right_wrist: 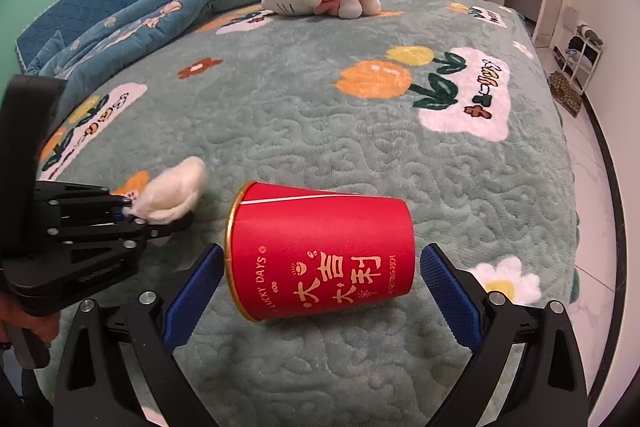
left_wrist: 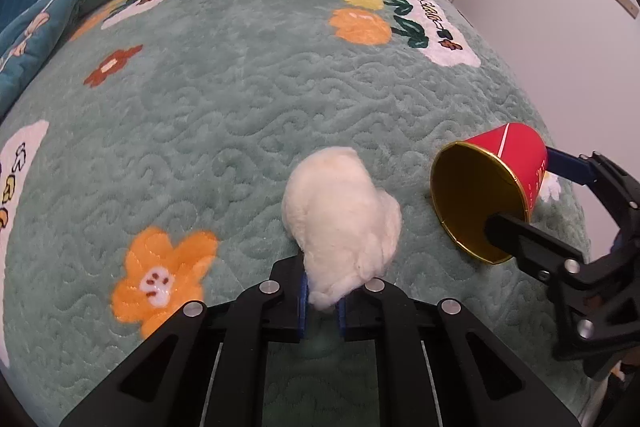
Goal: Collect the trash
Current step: 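Grasp the white cotton ball with the left gripper while the right grasps the red cup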
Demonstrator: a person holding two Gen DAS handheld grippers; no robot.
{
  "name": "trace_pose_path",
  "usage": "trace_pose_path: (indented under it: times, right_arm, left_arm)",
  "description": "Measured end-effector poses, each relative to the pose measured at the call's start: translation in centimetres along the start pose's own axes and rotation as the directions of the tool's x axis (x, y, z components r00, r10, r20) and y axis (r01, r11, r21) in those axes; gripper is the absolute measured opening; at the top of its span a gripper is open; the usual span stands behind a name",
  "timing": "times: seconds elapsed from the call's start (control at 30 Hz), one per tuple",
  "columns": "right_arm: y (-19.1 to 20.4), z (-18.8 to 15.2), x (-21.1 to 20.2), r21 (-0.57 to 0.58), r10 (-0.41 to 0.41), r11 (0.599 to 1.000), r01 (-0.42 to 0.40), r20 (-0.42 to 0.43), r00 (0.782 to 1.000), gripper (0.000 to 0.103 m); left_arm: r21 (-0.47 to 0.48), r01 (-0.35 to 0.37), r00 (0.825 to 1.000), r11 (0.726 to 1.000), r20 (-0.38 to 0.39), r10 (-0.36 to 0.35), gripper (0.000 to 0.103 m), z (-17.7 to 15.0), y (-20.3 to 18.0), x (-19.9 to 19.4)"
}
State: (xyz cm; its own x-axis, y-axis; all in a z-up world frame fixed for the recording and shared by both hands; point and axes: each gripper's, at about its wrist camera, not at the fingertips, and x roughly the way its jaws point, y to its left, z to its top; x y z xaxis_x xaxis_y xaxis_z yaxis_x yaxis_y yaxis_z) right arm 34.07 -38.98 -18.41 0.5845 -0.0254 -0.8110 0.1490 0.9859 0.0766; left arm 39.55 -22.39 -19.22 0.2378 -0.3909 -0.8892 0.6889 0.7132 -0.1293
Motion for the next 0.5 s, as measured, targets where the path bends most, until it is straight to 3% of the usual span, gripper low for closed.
trace_pose_path:
  times: [0.03,0.1,0.33,0.5]
  right_arm:
    - [-0.1,-0.1,0.2,0.006,0.012,1.000,-0.012,-0.002,1.000,0.095]
    - [-0.5,-0.2,1.0,0.033,0.068,0.997,-0.067,-0.037,0.997,0.081]
    - [-0.4,-1.0,0.1,0.036,0.087,0.996,-0.087,-0.005,0.996,0.081]
    - [-0.1,-1.6,-2.8,0.031,0.100,0.994,-0.101,0.020,0.995,0.081]
  left_arm:
    - [-0.002,0.003,1.000,1.000,-0.002,-0.003,0.012,-0.1,0.1,0.0]
    - [-0.006,0.002,1.000,1.000,-0.002,-0.002,0.011,-0.2,0.0,0.0]
    - [-0.007,0.006,1.000,1.000,0.005,-0.006,0.012,-0.5,-0.7,-0.7]
    - [-0.006,0.000,1.000,1.000,0.019,0.000,0.011,-1.4,-1.8,-2.8]
